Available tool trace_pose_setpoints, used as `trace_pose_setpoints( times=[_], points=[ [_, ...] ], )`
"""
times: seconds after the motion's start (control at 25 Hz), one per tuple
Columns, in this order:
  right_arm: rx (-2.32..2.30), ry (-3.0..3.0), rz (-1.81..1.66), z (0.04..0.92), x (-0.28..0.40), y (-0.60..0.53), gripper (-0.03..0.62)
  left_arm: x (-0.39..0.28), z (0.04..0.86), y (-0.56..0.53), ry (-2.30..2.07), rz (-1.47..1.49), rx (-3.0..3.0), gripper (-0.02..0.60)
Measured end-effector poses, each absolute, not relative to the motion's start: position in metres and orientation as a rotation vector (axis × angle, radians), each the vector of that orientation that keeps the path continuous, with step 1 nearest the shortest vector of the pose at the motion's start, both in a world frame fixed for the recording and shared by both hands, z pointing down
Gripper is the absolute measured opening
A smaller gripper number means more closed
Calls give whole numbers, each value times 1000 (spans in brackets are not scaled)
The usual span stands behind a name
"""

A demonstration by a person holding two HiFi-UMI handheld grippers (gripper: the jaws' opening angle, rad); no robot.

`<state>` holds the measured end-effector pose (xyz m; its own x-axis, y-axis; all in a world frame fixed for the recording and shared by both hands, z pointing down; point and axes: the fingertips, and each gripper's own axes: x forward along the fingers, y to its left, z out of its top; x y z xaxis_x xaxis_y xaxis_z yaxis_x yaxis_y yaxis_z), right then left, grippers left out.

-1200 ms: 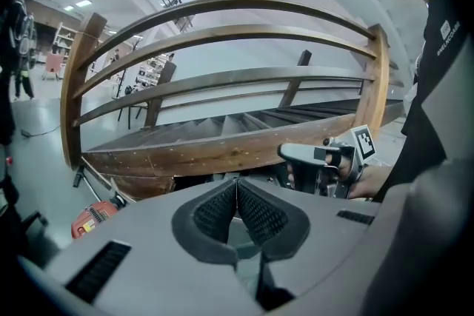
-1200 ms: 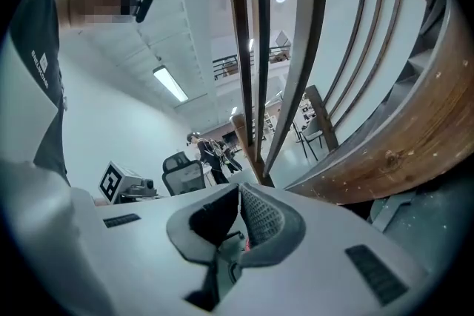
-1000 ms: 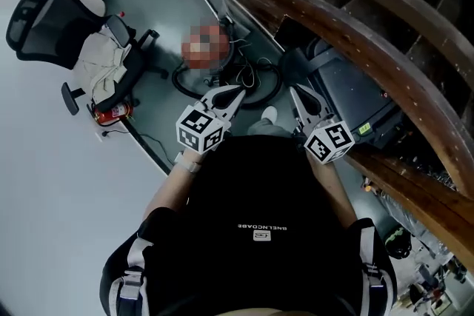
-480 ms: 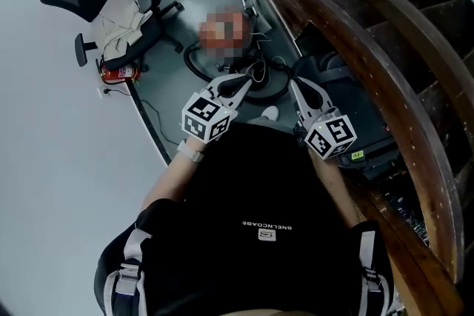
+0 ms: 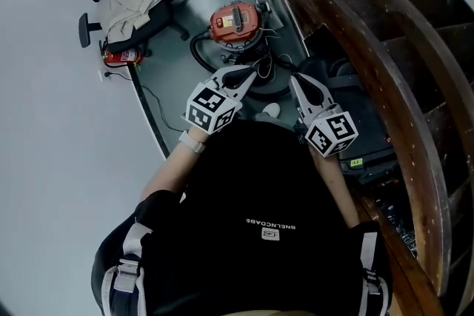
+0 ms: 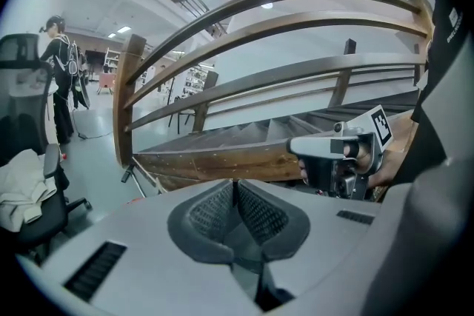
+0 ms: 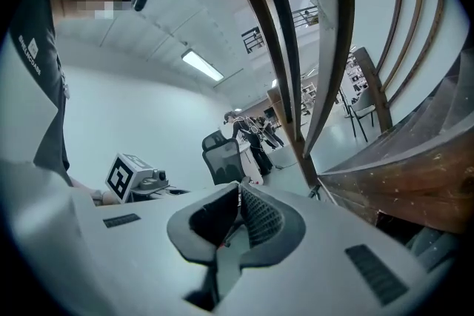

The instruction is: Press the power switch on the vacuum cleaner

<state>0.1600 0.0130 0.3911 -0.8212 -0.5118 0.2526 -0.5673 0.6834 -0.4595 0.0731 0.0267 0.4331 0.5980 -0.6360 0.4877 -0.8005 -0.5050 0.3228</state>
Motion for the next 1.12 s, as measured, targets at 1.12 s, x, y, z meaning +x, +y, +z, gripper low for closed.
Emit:
trace_pose_setpoints(
  times=[1.12],
  points=[
    [858,-2535,792,442,-4,-28,31,-141,608,-96,-1151,681,2136,18]
  ],
)
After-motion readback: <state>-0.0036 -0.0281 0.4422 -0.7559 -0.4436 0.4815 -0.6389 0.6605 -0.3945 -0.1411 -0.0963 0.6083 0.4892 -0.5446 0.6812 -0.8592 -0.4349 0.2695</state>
